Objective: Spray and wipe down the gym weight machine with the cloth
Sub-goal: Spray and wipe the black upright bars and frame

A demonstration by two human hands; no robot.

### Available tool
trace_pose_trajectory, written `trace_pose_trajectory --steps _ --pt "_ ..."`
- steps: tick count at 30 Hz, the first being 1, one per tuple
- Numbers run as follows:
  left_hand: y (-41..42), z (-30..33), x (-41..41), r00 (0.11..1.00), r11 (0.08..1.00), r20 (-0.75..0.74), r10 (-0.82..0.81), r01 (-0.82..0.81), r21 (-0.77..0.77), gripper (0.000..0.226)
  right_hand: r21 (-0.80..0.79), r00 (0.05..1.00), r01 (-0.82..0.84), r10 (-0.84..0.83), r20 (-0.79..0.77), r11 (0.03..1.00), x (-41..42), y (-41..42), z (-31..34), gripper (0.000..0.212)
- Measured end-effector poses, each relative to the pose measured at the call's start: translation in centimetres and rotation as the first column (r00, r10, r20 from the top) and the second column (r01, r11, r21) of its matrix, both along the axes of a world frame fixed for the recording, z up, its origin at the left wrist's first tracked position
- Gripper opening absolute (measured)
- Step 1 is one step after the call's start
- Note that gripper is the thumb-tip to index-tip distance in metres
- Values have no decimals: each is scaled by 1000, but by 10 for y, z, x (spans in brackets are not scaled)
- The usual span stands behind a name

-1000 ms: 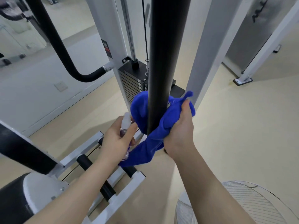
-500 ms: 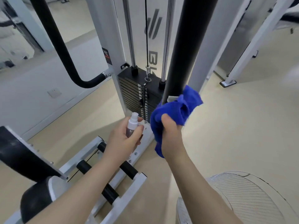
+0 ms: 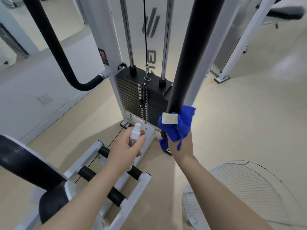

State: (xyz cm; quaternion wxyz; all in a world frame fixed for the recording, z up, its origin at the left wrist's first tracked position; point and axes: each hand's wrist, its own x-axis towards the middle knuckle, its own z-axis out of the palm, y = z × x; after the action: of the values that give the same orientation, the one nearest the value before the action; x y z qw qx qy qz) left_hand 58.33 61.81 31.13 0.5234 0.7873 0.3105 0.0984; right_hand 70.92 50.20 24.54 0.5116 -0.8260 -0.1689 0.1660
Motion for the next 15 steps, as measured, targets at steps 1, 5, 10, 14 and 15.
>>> trace_pose_trajectory --steps 1,5,10,14,15 --pt "0 6 2 1000 1000 6 -24 24 5 9 -197 999 -38 36 -16 980 1 -7 9 13" --pt "0 19 11 998 998 15 -58 58 6 5 -772 979 -192 176 -104 606 4 -38 34 19" --pt "-1 17 18 997 998 47 -61 59 38 3 -217 985 82 -112 -129 973 9 -26 73 48" --pt "2 15 23 997 999 70 -34 31 35 11 331 898 429 -357 -256 841 -2 -16 87 39" --pt "3 15 25 996 999 80 -29 26 39 13 467 878 479 -393 -275 743 -5 -16 92 40"
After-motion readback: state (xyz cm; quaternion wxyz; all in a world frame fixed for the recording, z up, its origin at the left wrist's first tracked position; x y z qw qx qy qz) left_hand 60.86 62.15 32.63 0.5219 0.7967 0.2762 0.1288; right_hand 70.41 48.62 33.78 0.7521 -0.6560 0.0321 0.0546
